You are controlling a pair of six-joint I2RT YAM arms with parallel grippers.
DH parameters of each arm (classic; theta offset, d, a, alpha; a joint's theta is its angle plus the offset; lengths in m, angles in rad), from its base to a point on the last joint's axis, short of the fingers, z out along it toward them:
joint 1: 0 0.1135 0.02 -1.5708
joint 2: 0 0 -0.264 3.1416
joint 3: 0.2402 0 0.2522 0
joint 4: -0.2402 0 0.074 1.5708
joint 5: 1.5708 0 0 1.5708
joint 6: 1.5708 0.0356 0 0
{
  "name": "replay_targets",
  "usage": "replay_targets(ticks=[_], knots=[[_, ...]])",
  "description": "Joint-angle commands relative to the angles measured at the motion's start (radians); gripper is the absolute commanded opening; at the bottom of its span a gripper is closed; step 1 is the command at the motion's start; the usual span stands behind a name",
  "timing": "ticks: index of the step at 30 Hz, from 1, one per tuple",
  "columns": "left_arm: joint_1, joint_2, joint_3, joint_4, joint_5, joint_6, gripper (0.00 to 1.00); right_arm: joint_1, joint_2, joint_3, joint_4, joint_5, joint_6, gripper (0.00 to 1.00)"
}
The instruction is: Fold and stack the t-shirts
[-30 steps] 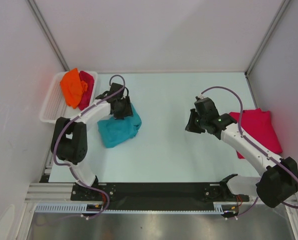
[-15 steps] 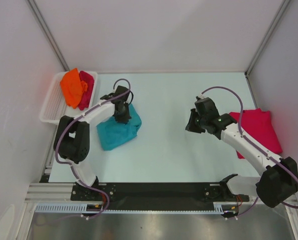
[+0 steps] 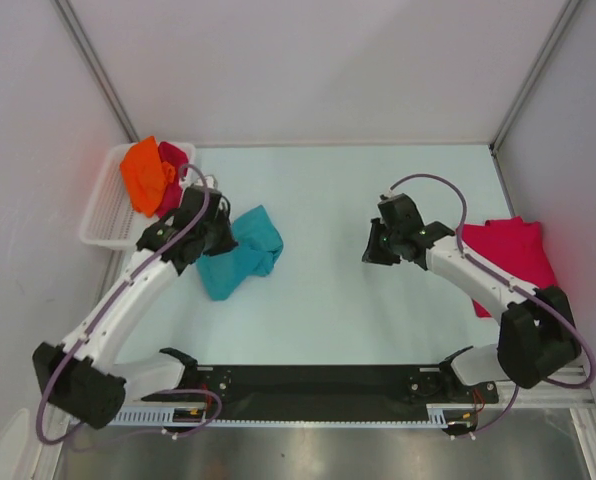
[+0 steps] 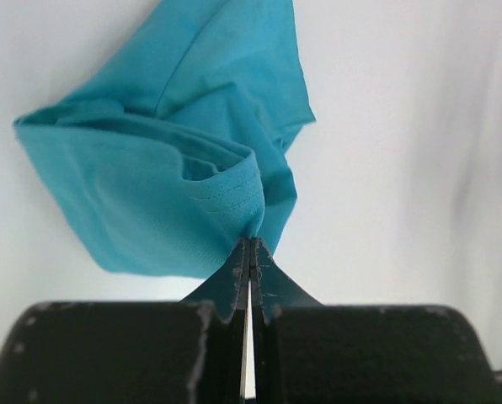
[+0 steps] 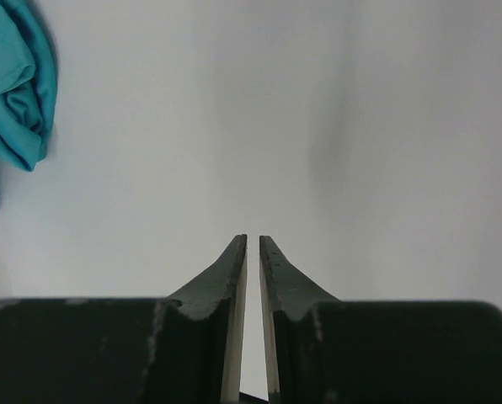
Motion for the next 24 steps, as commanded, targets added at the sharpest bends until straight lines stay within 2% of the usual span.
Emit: replay_targets(ticks=[1,6,9,17,24], knots=[[-0.029,-0.196,-0.133,-0.129,0.021,-0.097,0.00,-0.001,0.110,0.069,0.042,-0.030,-0.023,0.18],[-0.040,-0.416,-0.253,-0.262,-0.006,-0.173,0.00,-0.011,0.323,0.276,0.034,-0.102,-0.052,0.22],[-0.041,-0.490,-0.279,-0.316,-0.028,-0.193,0.00,-0.004,0.458,0.417,0.045,-0.169,-0.038,0.22],[-0.041,-0.530,-0.283,-0.362,-0.043,-0.203,0.00,0.059,0.759,0.750,0.020,-0.260,-0.012,0.22],[-0.041,-0.529,-0.325,-0.341,-0.037,-0.198,0.00,0.114,0.878,0.911,-0.007,-0.295,0.000,0.23]])
